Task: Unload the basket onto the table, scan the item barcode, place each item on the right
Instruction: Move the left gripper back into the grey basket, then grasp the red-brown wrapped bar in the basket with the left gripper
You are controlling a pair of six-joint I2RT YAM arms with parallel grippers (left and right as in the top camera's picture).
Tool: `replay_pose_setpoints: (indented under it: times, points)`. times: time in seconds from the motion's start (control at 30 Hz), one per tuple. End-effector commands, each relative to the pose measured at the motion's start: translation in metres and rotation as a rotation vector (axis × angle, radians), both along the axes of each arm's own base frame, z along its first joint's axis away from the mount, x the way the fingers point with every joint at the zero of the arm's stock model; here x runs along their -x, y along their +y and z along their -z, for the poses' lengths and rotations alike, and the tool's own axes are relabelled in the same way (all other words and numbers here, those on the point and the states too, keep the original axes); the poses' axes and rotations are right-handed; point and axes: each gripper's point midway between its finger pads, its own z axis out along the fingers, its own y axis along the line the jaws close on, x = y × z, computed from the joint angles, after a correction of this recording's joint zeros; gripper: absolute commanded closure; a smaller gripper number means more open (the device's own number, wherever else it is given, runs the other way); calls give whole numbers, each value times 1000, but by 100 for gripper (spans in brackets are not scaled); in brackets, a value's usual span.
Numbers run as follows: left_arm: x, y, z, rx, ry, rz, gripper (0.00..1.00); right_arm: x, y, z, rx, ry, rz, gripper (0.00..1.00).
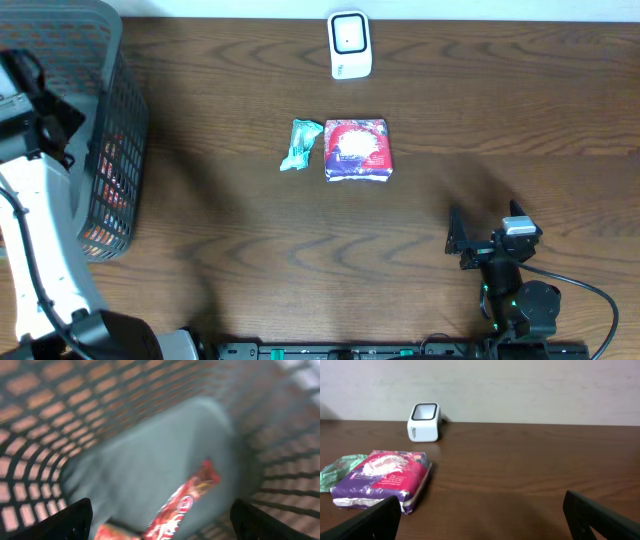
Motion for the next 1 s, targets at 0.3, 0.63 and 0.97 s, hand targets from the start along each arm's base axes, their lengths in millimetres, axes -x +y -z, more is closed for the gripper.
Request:
replay_pose_setpoints:
  times: [0.3, 0.63, 0.97]
  points:
    - [27, 12, 62, 142, 159, -128, 12, 0, -2, 1, -11, 5, 9, 1]
    - [17, 3, 109, 220, 322, 54, 12, 0, -2, 1, -11, 5, 9, 1]
    - [-9, -26, 148, 384, 324, 290, 12, 0, -2, 1, -11, 5, 9, 1]
